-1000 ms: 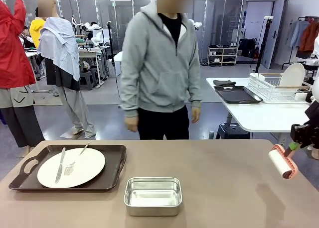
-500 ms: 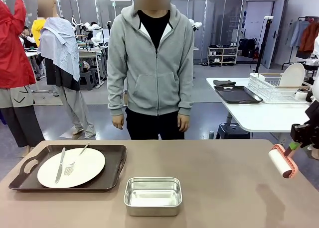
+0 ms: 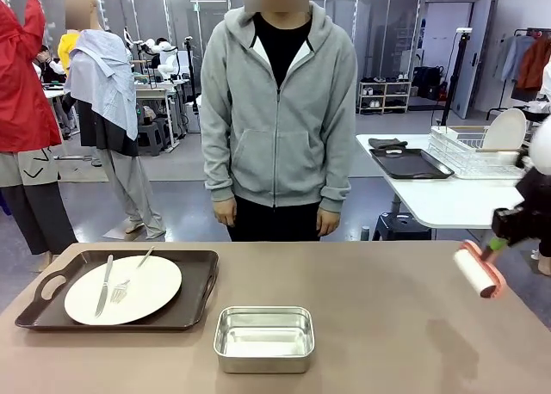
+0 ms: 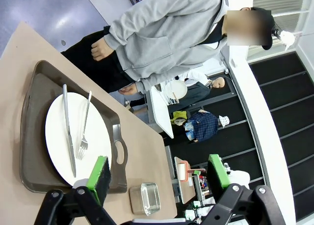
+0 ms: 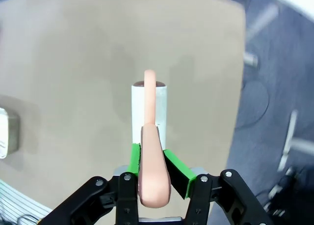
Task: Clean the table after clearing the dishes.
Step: Place the Lint Roller back on top of the Airtight Container.
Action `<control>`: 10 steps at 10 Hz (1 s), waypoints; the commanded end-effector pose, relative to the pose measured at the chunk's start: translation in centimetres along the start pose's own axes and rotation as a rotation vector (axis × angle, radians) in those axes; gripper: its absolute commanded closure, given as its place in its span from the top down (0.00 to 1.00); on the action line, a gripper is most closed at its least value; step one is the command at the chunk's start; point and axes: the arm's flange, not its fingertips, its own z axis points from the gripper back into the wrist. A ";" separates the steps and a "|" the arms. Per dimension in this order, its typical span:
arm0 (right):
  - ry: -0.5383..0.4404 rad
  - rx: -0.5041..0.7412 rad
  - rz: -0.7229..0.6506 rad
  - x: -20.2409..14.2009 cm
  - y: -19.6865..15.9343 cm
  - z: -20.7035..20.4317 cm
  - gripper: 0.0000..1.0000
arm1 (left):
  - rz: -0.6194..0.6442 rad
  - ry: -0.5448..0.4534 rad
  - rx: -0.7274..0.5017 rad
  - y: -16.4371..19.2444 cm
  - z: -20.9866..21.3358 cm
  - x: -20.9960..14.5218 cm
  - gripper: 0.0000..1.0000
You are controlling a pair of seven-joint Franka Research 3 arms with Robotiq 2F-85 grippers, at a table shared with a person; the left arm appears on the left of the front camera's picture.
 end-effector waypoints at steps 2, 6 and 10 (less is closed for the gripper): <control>-0.042 0.044 0.570 6.2 16.7 2.1 0.24 | -0.003 -0.012 -0.019 -0.1 0.2 0.4 1.00; 0.020 0.128 1.187 4.3 35.3 0.8 0.24 | -0.003 -0.012 -0.019 -0.1 0.2 0.4 1.00; 0.190 0.136 1.469 -2.2 42.3 -2.6 0.24 | -0.003 -0.012 -0.019 -0.1 0.2 0.4 1.00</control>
